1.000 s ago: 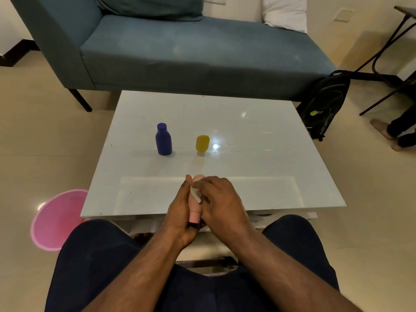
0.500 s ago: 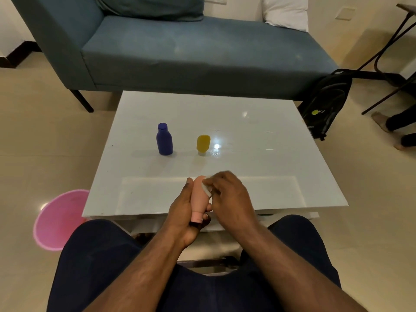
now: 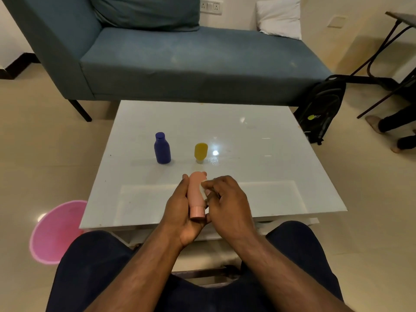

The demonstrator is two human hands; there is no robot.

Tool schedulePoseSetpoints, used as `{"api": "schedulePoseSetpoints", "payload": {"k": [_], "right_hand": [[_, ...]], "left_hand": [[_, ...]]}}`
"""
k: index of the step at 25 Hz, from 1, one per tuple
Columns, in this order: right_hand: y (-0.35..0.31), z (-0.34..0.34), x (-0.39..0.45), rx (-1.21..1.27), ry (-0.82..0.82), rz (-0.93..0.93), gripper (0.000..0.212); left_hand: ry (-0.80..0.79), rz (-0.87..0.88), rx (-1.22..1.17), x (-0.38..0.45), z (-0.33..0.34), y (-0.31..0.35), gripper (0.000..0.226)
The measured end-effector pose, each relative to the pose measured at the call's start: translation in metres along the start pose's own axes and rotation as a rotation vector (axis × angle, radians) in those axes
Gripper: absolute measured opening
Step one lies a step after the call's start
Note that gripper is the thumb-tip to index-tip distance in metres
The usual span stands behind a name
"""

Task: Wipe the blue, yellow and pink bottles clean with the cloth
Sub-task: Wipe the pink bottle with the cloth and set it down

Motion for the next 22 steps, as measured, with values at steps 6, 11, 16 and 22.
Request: {"api": "schedulePoseSetpoints", "payload": {"k": [6, 11, 16, 22], "right_hand": [[-0.015, -0.012, 0.002, 0.035, 0.021, -0.127, 0.023], [-0.029, -0.019, -0.002, -0.050, 0.032, -0.273, 0.026], [-0.033, -0.024, 0.032, -0.006, 0.181, -0.184, 0.020], [-0.036, -0.033, 0.035, -0.023, 0.144, -0.223, 0.021]], "left_hand": [[-0.053, 0.071, -0.002, -0.011, 0.019, 0.019, 0.050], [-0.074, 0.162, 0.092, -0.025, 0.028, 0.022, 0.044], [0.005, 0.330, 0.320, -0.033, 0.034, 0.015, 0.049], [0.080, 0.478, 0.501, -0.039, 0.035, 0.021, 0.060]]}}
Point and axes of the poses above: each hand's wrist, its own x-axis towards the middle knuckle, its own z-axis out of the palm, y = z × x, the point moved 1 cm from there along x, towards the middle knuckle, and after that the axes turned 10 degrees about y, right-handed, at the moved point
